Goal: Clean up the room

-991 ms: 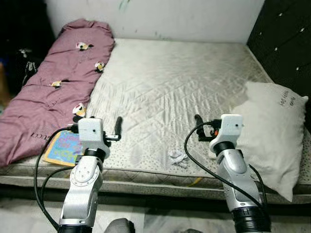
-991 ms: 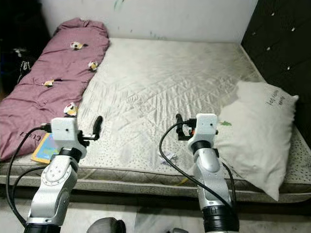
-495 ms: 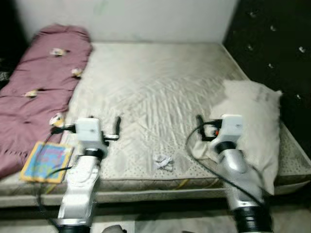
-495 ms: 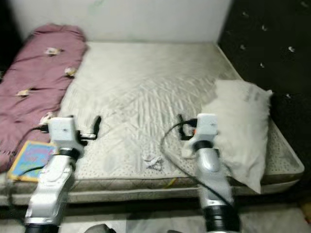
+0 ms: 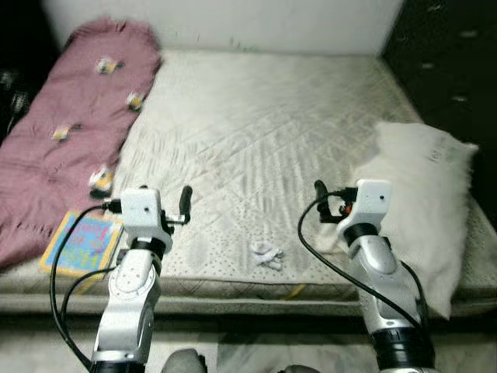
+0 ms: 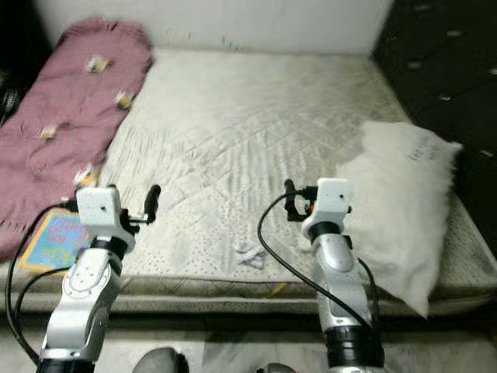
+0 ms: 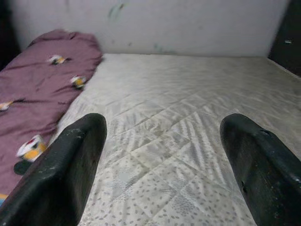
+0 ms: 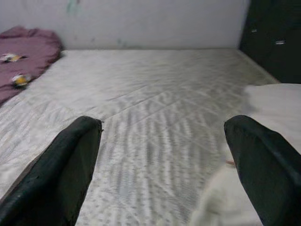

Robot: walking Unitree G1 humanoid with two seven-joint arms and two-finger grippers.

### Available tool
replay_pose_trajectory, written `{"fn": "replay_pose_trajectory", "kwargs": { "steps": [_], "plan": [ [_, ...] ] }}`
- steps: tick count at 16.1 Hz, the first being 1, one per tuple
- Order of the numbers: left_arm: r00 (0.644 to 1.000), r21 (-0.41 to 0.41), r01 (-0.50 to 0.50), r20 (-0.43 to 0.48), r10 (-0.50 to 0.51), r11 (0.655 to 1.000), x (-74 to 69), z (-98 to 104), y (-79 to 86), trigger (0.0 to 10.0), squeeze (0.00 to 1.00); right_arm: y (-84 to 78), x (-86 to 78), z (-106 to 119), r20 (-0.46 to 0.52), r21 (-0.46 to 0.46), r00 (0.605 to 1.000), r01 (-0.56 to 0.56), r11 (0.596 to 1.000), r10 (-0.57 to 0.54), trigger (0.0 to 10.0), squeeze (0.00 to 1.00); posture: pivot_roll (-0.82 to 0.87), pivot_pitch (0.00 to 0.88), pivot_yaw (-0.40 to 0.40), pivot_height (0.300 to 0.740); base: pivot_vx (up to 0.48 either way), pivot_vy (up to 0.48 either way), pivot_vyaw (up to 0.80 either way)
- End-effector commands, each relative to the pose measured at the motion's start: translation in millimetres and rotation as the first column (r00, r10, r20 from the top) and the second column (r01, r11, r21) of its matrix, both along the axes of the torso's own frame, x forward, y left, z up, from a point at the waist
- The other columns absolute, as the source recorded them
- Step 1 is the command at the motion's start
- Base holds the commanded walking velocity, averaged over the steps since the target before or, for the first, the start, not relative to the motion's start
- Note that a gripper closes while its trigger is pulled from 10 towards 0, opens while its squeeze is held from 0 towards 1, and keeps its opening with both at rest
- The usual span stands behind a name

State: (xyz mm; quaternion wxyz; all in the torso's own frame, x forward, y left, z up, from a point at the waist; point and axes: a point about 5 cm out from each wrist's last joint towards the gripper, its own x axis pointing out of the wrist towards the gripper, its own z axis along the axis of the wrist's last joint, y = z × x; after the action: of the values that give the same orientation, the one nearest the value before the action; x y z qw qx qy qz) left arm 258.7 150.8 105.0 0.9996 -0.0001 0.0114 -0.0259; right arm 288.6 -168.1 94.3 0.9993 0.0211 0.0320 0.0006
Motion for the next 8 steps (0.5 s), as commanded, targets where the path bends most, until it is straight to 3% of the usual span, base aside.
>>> {"fn": "replay_pose_trajectory", "kwargs": {
  "steps": [1, 8],
  "plan": [
    [1.000, 0.032, 0.003, 0.007, -0.003, 0.999, -1.0, 4.3, -3.0, 10.0, 0.00, -2.2, 0.2, 3.1, 0.010, -0.001, 1.000, 0.006, 1.000, -0.006, 10.0, 0.00, 0.03, 0.017, -0.036, 0.740, 0.000, 0.000, 0.00],
    [1.000, 0.057, -0.020, 0.009, 0.020, 0.998, -3.6, 1.8, 2.9, 10.0, 0.00, -2.0, -1.2, 3.5, 0.010, 0.019, 1.000, 0.010, 1.000, -0.010, 10.0, 0.00, 0.03, 0.022, -0.036, 0.740, 0.000, 0.000, 0.00]
  ]
}}
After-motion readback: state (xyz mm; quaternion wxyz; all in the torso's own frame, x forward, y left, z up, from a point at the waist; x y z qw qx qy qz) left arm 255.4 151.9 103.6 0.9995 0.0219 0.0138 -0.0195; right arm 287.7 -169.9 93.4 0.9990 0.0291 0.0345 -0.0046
